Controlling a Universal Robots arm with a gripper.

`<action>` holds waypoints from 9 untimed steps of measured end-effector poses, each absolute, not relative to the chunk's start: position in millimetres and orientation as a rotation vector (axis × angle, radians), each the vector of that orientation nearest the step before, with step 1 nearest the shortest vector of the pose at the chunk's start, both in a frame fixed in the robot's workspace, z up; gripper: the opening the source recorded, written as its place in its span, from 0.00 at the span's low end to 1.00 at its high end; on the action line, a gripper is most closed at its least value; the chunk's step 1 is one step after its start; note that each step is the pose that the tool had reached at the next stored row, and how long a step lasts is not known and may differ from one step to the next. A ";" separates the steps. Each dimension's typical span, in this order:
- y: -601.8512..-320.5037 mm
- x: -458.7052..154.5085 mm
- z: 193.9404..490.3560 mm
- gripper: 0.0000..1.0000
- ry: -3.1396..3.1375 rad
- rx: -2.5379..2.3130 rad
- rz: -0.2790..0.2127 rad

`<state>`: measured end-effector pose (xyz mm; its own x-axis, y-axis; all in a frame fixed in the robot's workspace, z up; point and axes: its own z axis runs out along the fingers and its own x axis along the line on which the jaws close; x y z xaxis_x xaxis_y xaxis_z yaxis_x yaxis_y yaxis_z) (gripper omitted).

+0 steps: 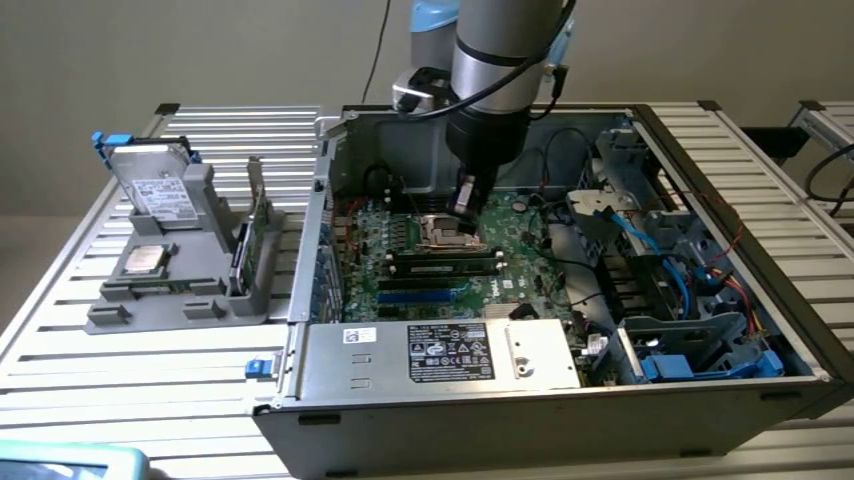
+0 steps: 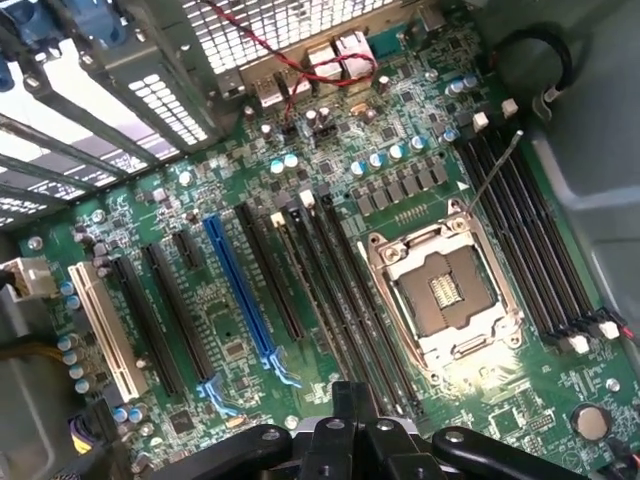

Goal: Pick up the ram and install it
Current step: 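Press down the ram until it locks into place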

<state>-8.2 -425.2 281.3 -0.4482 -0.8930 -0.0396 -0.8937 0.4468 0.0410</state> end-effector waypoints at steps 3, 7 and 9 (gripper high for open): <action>-425.2 -8.2 282.1 0.11 2.697 -1.582 0.087; -425.2 -8.2 283.9 0.11 2.742 -1.499 0.086; -425.2 -8.2 284.9 0.11 2.763 -1.458 0.086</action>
